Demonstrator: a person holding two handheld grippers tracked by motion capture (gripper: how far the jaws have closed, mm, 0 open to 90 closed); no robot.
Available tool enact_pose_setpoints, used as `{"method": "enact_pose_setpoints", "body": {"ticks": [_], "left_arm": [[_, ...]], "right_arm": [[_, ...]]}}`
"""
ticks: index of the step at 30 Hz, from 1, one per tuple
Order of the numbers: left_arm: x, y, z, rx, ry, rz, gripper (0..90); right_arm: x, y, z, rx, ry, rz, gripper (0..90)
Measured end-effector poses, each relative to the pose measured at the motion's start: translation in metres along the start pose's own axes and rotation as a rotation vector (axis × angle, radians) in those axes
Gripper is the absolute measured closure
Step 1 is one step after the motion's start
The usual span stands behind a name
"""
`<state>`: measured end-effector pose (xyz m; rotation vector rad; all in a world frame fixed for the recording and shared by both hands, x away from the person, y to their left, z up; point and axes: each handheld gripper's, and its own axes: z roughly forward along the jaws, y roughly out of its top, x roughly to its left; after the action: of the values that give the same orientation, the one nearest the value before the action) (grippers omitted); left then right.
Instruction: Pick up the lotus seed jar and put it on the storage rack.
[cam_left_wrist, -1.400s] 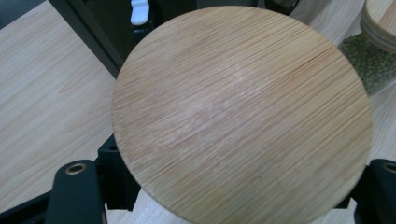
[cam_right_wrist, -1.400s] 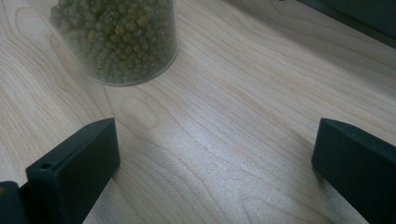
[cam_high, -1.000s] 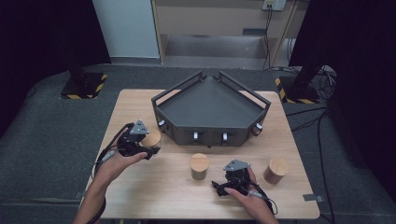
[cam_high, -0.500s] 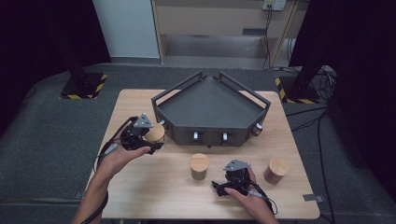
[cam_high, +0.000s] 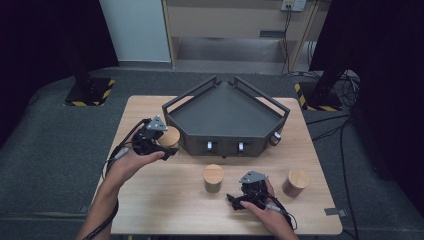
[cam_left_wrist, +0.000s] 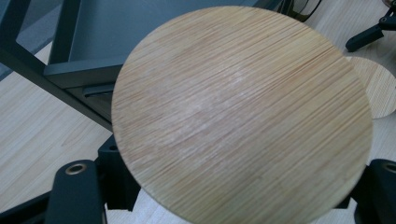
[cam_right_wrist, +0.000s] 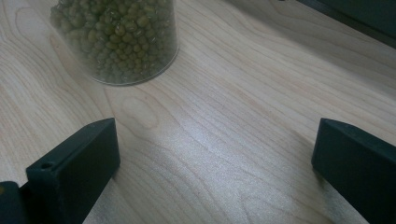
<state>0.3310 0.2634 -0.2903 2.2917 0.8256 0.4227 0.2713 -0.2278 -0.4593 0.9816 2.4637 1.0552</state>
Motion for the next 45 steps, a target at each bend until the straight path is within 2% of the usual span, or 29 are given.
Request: {"method": "enact_pose_setpoints", "body": {"ticks": [10, 18, 25, 45], "left_arm": [[0.003, 0.012, -0.003, 0.001, 0.0, -0.005, 24.4], [0.006, 0.02, -0.006, -0.018, -0.006, -0.01, 24.4], [0.006, 0.033, -0.009, -0.027, -0.003, -0.002, 24.4], [0.005, 0.066, 0.002, -0.037, -0.013, 0.028, 24.4]], "right_arm": [[0.0, 0.0, 0.0, 0.0, 0.0, 0.0, 1.1], [0.0, 0.0, 0.0, 0.0, 0.001, 0.0, 1.1], [0.0, 0.0, 0.0, -0.001, 0.001, 0.001, 1.1], [0.0, 0.0, 0.0, -0.001, 0.001, 0.001, 1.1]]}}
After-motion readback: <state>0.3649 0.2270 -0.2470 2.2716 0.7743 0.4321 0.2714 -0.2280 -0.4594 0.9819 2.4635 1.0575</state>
